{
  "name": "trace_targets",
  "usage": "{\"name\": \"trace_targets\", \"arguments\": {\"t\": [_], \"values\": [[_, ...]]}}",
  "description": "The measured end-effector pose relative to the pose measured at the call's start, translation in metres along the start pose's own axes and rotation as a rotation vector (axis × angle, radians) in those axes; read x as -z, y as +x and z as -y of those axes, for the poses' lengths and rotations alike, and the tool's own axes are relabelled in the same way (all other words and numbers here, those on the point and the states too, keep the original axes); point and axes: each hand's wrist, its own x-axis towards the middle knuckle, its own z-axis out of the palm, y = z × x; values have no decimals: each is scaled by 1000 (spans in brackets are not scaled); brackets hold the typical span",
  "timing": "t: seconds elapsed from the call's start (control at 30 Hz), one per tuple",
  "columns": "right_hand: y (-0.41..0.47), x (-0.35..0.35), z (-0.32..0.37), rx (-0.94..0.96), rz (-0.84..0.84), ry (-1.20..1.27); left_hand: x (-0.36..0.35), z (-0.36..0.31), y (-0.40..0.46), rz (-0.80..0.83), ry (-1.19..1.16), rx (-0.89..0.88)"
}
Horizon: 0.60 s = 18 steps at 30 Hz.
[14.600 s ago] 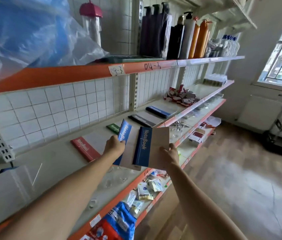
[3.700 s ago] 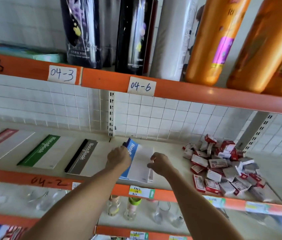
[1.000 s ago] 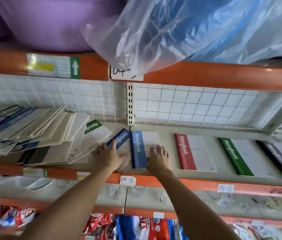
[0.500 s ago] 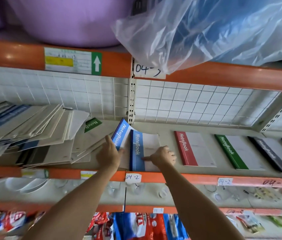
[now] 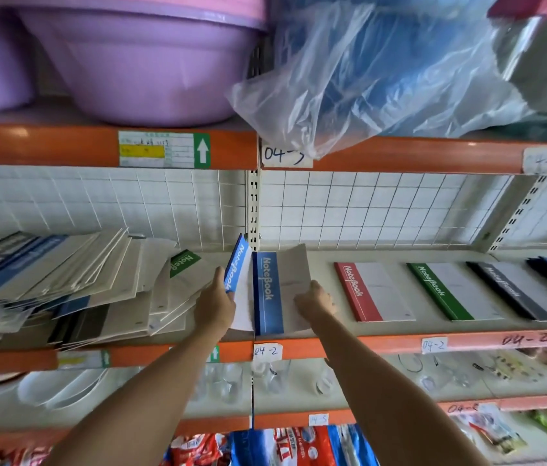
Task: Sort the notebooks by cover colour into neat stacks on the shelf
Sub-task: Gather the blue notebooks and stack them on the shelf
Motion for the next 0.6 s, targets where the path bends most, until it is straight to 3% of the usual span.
{"name": "trace_targets", "arguments": {"t": [0.07,0.13,0.3,0.6], "values": [[-12,5,7,72,3,257,10,-9,2,-17,-36,-3],[-25,15,7,119,-53,329,18,-19,3,-17,-22,19],[-47,45,-7,128,-148,51,21,-47,2,19,-51,49],[-74,106,-63,53,-251,160,6,-110,-33,93,-46,4]]}}
